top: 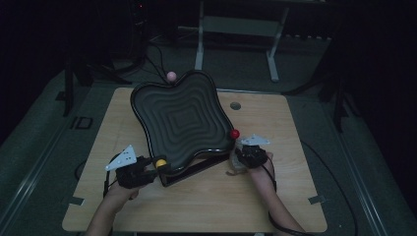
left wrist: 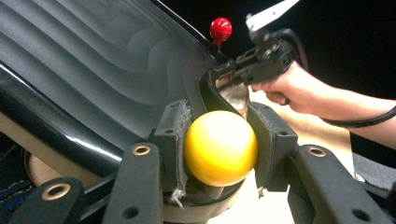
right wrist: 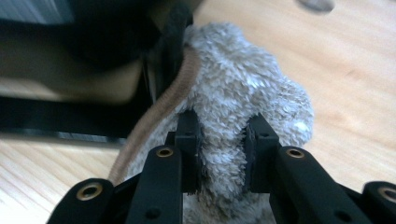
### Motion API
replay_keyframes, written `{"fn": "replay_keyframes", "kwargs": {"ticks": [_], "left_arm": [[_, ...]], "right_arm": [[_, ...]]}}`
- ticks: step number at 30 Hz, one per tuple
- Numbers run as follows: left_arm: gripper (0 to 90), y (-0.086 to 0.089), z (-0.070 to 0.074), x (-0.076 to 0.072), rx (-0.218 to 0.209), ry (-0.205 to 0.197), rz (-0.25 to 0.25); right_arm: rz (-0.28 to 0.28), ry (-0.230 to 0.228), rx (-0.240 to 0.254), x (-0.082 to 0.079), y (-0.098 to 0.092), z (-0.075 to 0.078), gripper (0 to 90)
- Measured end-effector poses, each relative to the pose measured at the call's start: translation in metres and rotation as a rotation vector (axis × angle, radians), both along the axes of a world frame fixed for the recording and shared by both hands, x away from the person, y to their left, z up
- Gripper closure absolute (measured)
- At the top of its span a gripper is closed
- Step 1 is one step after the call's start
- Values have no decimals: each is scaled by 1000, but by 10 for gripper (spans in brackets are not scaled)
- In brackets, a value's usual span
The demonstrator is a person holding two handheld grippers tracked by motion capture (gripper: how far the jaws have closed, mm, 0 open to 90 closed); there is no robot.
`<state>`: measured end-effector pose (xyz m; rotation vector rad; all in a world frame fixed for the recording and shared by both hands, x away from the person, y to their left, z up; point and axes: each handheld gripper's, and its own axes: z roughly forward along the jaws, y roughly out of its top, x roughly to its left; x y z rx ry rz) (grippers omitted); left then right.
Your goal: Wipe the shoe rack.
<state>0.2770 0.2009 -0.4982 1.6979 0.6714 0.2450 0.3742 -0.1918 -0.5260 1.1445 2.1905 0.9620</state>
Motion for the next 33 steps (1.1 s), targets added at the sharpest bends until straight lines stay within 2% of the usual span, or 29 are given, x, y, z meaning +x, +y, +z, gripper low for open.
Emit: {"fn": "replay_keyframes", "kwargs": {"ticks": [3,4,7,8,9,10,18,19,22,26,29,31,33], "left_arm": [[595,0,0,0,2,2,0],[595,0,0,0,1,-1,1],[595,0,0,0,3,0,1],[595,0,0,0,3,0,3],[595,0,0,0,3,0,3],[595,0,0,0,2,0,4],[594,-1,1,0,9,0,7],[594,-1,2,-1,18,1,8],[594,-1,1,0,15,0,4],[594,-1,1,0,14,1,1],[594,-1,1,0,14,-2,2],[595,-1,1,0,15,0,0],[595,-1,1,0,14,0,0]], "right_arm": [[-10,-35,75,-4,-6,16,719],[-8,-33,79,-5,-7,18,720],[0,-26,58,-7,-4,13,723],[11,10,12,-9,-1,-1,724],[11,10,12,-9,-1,-1,724],[16,17,-8,-12,0,-12,723],[43,11,-14,-34,-4,-9,722],[67,-2,-31,-43,-3,-10,721],[104,-16,-51,-50,1,-8,719],[148,-28,-61,-53,6,-4,718],[193,-40,-90,-58,14,-3,718],[179,-57,-135,-59,18,-3,716],[133,-78,-128,-55,17,0,711]]}}
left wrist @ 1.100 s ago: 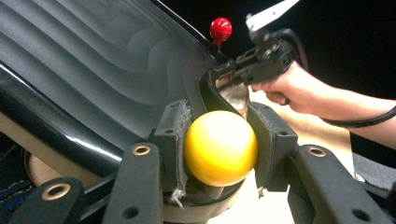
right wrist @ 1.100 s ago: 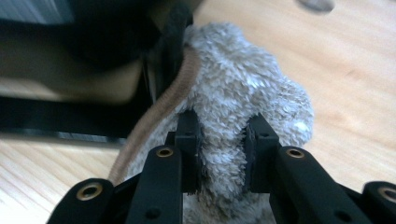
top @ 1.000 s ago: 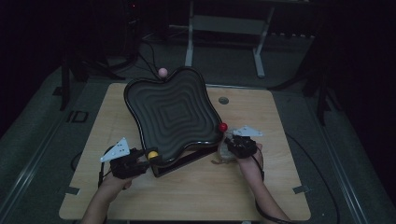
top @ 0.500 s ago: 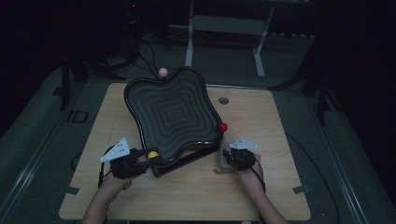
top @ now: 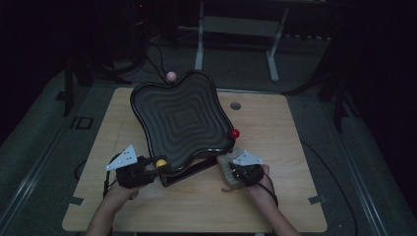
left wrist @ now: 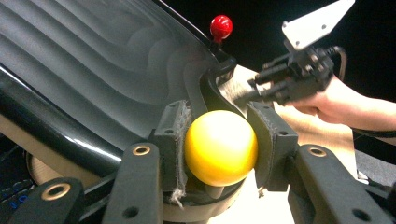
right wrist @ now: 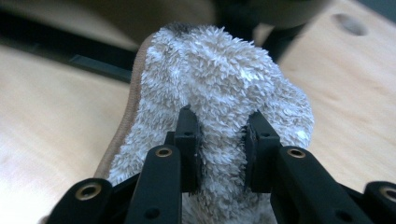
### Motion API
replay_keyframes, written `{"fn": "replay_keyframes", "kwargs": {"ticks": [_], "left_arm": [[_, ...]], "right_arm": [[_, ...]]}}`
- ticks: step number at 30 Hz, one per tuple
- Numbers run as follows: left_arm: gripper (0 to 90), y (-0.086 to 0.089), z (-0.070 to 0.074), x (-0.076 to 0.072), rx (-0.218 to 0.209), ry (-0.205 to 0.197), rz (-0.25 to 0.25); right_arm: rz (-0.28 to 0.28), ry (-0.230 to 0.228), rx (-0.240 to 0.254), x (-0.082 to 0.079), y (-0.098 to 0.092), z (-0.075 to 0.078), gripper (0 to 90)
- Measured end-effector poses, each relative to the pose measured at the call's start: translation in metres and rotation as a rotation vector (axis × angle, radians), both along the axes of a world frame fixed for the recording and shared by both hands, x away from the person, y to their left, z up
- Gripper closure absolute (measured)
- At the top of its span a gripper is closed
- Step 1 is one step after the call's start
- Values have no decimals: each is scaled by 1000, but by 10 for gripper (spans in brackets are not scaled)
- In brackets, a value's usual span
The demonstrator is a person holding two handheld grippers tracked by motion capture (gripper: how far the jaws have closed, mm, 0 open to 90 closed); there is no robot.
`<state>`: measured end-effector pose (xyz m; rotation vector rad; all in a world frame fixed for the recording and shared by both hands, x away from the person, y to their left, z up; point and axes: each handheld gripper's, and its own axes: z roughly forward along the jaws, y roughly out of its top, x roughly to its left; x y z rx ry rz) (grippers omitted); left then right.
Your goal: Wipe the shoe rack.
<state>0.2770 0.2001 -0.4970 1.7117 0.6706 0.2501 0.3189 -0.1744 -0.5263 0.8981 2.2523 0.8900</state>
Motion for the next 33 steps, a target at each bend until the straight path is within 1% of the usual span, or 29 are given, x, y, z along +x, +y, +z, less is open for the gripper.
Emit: {"fn": "replay_keyframes", "kwargs": {"ticks": [1,3,5,7,9,11,12,13,14,16,18,19,20,21,22,23,25,28,29,33], "left_arm": [[595,0,0,0,-4,1,-1],[595,1,-1,1,-9,2,-8],[595,2,-1,1,-13,2,-12],[596,2,-1,2,-17,3,-19],[596,3,-1,2,-15,3,-22],[596,3,-1,2,-18,2,-22],[596,3,-1,2,-17,4,-23],[596,3,-1,2,-17,4,-23],[596,3,-1,2,-17,4,-23],[596,3,-1,3,-18,4,-25],[597,3,-1,3,-16,4,-27],[596,3,-1,3,-16,4,-27],[596,3,-1,3,-17,4,-28],[597,3,-1,3,-19,4,-29],[597,3,-1,3,-19,4,-29],[596,3,-1,3,-15,6,-30],[596,3,-1,3,-20,5,-29],[596,4,-2,3,-20,5,-31],[596,4,-2,3,-23,6,-31],[596,3,-1,3,-16,5,-31]], "right_arm": [[-26,-23,9,2,-2,3,705],[-59,-45,53,7,-5,10,692],[-81,-60,52,12,-7,11,688],[-99,-55,46,17,-7,7,686],[-113,-28,43,23,-8,-1,686],[-116,-1,42,27,-8,-8,687],[-117,2,41,28,-7,-8,688],[-117,2,41,28,-7,-8,688],[-113,-3,49,27,-5,-3,686],[-111,-18,62,26,-5,1,681],[-109,-25,60,27,-4,2,681],[-109,-22,58,27,-5,0,683],[-111,-13,59,29,-5,-3,685],[-113,8,59,31,-7,-7,686],[-113,8,59,31,-7,-7,686],[-117,30,57,33,-8,-14,689],[-115,27,54,31,-7,-9,689],[-122,-13,74,26,-7,4,688],[-126,-16,78,26,-7,6,688],[-133,-5,80,29,-8,1,689]]}}
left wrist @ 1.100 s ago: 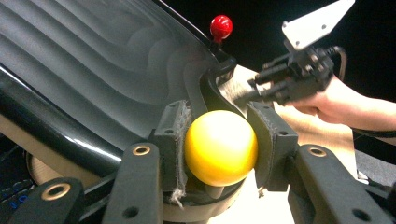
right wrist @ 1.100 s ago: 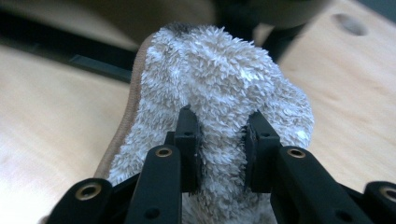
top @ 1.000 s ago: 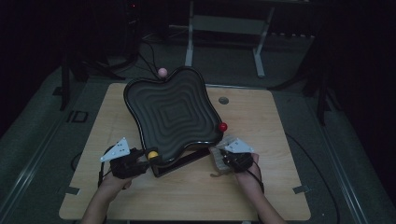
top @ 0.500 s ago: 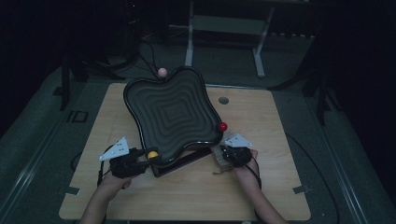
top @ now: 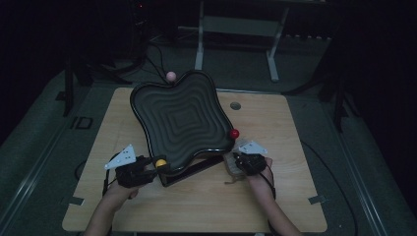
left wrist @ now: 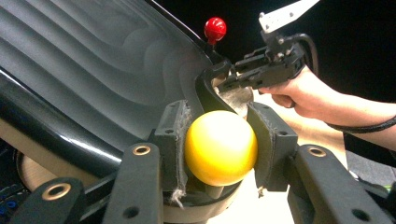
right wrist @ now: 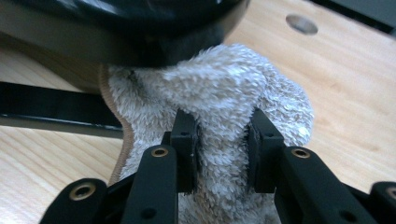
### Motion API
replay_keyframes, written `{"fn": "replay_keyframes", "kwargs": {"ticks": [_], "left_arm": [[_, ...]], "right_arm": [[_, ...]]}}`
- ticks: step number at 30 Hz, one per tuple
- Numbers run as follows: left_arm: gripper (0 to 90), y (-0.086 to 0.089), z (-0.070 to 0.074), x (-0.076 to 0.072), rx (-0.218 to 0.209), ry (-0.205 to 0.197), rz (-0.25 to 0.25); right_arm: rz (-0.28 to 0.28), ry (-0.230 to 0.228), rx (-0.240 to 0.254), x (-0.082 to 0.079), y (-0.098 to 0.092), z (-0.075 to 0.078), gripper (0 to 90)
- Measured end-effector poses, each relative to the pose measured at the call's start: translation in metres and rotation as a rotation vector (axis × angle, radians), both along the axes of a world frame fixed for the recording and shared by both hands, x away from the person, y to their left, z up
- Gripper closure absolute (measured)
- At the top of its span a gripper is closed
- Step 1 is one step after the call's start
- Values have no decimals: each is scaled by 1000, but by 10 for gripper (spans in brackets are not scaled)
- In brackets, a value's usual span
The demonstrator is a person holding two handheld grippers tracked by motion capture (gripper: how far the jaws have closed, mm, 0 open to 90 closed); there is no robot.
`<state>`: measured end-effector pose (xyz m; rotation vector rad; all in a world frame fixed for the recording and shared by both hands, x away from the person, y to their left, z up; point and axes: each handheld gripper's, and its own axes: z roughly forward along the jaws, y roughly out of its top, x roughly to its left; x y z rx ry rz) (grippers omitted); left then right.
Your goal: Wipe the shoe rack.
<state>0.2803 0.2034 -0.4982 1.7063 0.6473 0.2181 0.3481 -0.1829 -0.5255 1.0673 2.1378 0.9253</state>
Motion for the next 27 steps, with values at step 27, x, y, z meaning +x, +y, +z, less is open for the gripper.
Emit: {"fn": "replay_keyframes", "kwargs": {"ticks": [27], "left_arm": [[591,-13,0,-11,36,-51,72]], "right_arm": [[57,45,-25,-7,-4,7,699]]}}
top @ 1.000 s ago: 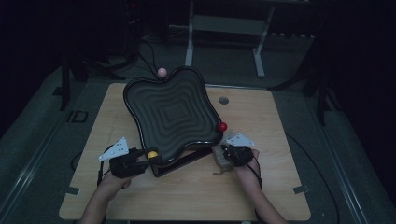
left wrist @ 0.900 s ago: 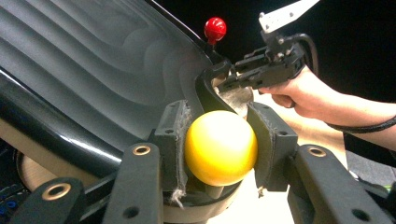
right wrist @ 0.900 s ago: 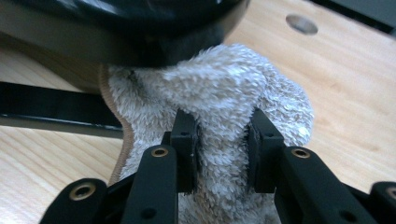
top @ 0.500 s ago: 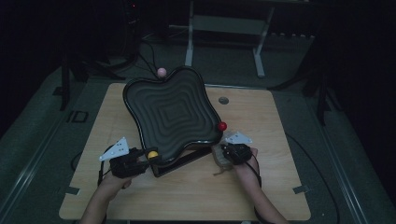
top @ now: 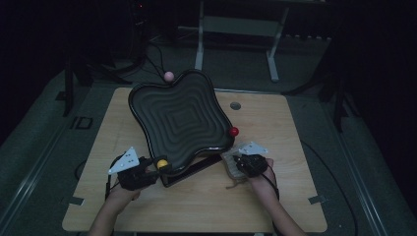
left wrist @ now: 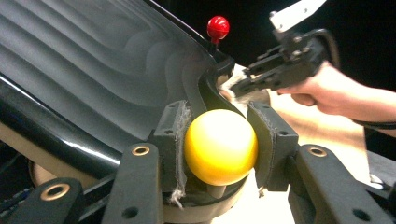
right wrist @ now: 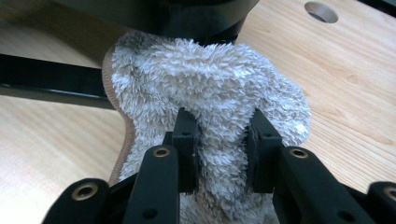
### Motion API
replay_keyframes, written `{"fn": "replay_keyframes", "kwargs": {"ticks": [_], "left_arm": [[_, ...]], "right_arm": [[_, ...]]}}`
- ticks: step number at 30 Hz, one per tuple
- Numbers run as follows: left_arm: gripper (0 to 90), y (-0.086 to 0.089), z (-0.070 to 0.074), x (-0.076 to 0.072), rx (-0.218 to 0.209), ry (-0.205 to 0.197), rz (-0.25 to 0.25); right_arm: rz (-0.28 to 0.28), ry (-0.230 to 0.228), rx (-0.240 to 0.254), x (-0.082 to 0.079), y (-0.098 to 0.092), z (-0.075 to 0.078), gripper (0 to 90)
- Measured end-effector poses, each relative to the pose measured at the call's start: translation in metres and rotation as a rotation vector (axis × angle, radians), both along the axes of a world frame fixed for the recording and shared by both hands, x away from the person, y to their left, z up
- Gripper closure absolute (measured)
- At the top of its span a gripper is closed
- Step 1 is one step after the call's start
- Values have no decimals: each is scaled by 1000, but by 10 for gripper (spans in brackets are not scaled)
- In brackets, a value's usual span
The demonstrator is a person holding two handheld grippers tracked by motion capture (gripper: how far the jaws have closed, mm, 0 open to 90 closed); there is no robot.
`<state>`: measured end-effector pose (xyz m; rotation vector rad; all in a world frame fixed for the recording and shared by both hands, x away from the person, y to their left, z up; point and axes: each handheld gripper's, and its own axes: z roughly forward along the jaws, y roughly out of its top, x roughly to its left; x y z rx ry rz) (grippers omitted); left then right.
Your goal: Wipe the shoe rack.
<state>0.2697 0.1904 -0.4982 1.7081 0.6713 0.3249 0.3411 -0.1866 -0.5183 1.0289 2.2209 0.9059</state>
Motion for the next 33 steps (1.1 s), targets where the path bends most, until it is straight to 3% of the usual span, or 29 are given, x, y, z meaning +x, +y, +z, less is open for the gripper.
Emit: {"fn": "replay_keyframes", "kwargs": {"ticks": [8,15,22,33], "left_arm": [[589,-20,2,-8,37,-24,17],[586,-37,4,-14,64,-39,38],[514,-34,12,-20,43,-51,40],[449,-15,16,-46,95,-48,39]], "right_arm": [[3,-37,21,-18,-17,17,699],[-15,-34,45,-23,-30,20,699],[-12,-56,59,-31,-35,31,699],[-12,-74,84,-43,-41,35,699]]}}
